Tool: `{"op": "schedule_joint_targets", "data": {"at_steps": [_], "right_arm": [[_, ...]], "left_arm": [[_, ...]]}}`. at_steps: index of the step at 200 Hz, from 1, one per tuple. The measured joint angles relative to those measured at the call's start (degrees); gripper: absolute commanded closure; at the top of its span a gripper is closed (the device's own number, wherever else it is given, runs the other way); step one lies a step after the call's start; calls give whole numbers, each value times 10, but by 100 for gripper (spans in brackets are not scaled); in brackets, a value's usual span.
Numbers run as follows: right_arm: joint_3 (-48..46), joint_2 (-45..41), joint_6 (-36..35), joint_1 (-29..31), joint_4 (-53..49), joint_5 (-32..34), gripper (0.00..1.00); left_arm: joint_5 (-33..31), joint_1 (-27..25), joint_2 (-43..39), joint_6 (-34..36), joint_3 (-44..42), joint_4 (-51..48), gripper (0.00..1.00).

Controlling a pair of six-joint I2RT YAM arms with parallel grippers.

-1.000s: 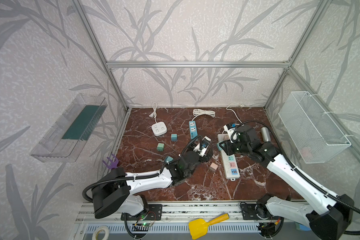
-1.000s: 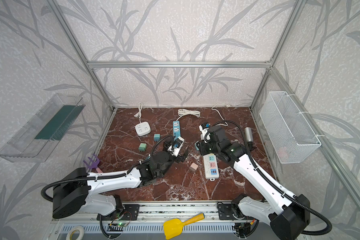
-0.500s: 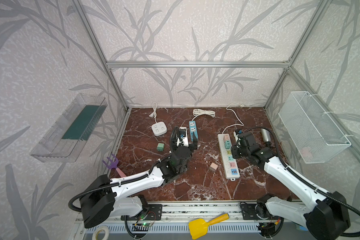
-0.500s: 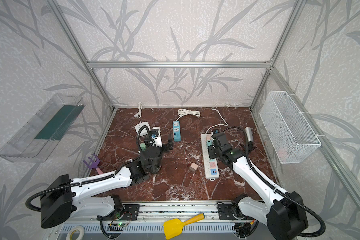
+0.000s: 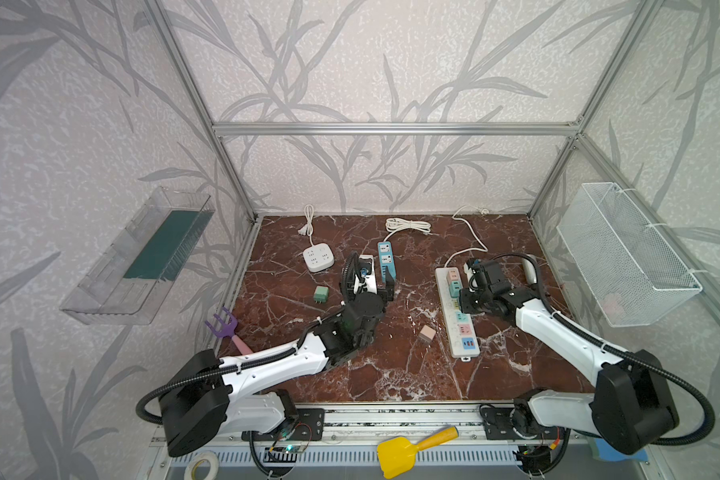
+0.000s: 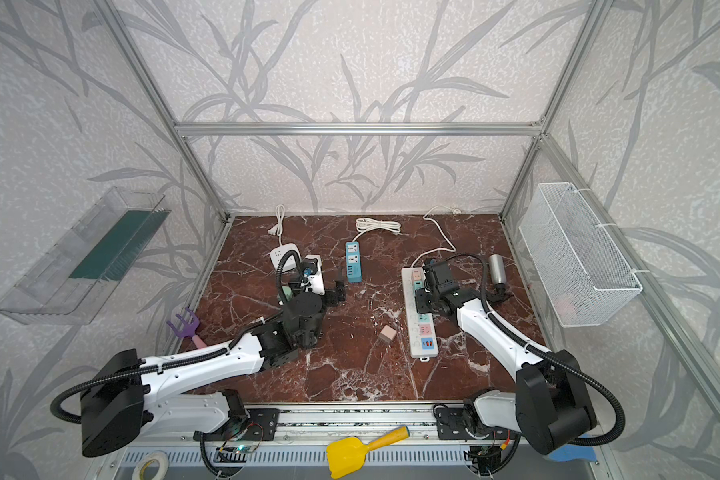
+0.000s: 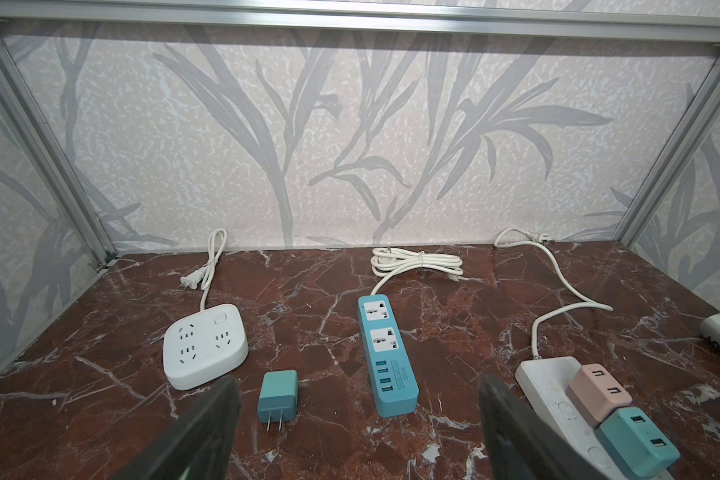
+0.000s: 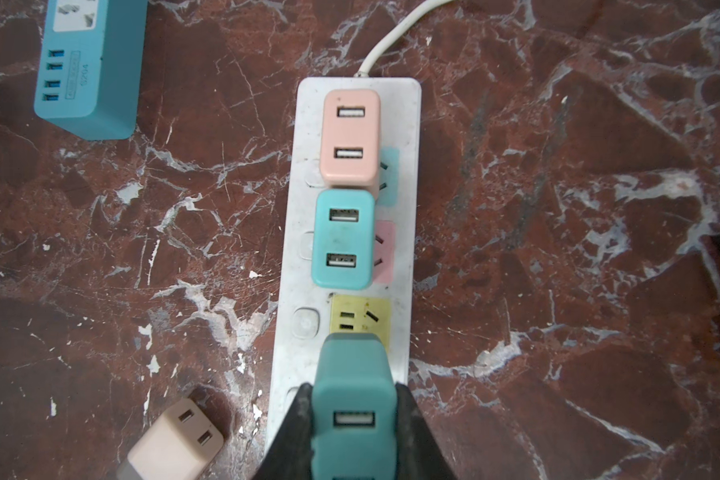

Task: Insert the plug
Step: 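Open and withdraw the left gripper while the right gripper carries the adapter over the strip, then lower the teal adapter into the socket after the plugged teal adapter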

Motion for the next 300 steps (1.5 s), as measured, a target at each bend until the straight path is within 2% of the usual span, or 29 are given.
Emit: {"op": "schedule_joint_targets", "data": {"at_steps": [300], "right_arm": [[9,59,-12,11,37,17,100]], "left_arm": [[45,17,1,-24,2,-21,11]]}}
